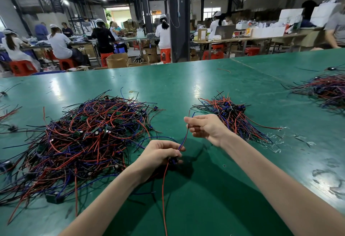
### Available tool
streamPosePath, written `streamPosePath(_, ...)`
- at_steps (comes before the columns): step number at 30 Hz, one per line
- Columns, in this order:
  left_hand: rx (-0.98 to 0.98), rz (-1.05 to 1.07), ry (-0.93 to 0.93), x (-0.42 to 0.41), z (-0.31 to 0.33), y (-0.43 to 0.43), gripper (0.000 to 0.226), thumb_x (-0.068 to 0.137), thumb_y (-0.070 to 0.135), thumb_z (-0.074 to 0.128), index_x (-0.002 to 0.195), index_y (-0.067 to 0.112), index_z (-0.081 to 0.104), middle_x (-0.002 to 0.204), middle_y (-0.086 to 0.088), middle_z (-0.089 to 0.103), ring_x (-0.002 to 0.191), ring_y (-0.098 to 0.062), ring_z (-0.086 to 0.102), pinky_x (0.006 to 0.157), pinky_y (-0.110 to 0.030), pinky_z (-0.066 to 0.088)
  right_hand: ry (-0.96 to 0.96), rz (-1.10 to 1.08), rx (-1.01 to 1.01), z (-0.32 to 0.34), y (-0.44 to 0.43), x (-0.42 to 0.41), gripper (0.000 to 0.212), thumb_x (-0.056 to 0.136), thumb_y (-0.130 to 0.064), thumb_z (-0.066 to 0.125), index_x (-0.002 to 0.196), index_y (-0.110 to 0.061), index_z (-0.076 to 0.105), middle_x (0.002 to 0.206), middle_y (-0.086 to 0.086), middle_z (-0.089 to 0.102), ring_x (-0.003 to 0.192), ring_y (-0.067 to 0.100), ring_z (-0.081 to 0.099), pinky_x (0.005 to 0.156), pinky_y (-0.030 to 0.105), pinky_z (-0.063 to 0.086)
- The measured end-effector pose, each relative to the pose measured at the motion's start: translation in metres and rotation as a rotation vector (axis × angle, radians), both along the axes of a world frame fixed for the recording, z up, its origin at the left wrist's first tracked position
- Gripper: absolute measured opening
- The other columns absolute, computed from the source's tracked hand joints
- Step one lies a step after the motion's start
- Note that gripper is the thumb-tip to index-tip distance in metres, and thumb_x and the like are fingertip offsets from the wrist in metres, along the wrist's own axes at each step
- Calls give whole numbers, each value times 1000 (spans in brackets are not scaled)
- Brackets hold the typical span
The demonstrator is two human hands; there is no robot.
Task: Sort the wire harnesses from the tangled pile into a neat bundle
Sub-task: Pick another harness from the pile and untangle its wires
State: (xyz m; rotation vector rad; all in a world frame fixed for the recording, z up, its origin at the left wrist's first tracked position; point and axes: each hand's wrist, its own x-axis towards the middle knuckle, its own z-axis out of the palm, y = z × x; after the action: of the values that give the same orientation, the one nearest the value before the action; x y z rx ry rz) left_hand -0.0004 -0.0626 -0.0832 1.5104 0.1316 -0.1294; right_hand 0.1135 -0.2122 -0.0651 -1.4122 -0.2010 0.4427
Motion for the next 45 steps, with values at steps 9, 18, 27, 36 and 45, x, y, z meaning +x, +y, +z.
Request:
streamPosePath(9, 66, -4, -11, 0, 1, 0, 28, 82, -10, 58, 73, 11, 76, 70, -11, 67, 57, -16, 62, 55, -17, 49, -51, -10, -5, -2, 2, 3, 10, 89, 3, 56, 84, 3, 65, 57, 3, 67, 44, 7, 56, 47, 21, 52)
streamPosePath(18, 38, 20, -16, -2, 6, -1, 22, 84, -11, 55, 82, 4, 71, 66, -7, 66, 58, -19, 62, 59, -18, 52, 1, -31, 137, -1, 0, 5, 10, 90, -3, 58, 87, -2, 67, 65, 5, 70, 48, 6, 58, 47, 19, 48)
streamPosePath(27, -41, 22, 7, -1, 9, 0, 22, 87, -10, 51, 82, 0, 70, 64, -7, 65, 57, -18, 66, 58, -21, 55, -14, -131, 170, 0, -1, 8, 13, 88, -8, 63, 75, -4, 66, 58, 4, 68, 43, 7, 52, 44, 18, 45)
streamPosePath(36, -36, -15, 0, -1, 7, 4, 27, 86, -9, 54, 75, 4, 75, 67, -9, 67, 59, -17, 65, 77, -33, 58, 15, -106, 225, 3, -4, 7, 7, 86, -4, 64, 79, -2, 65, 62, 5, 69, 48, 7, 57, 49, 18, 49)
streamPosePath(45, -24, -3, 7, -1, 7, 4, 31, 86, -8, 53, 74, 7, 76, 67, -8, 67, 59, -18, 66, 80, -33, 56, -50, -68, 204, 2, -2, 8, 18, 93, -2, 51, 82, 0, 66, 63, 4, 71, 51, 7, 62, 52, 20, 53)
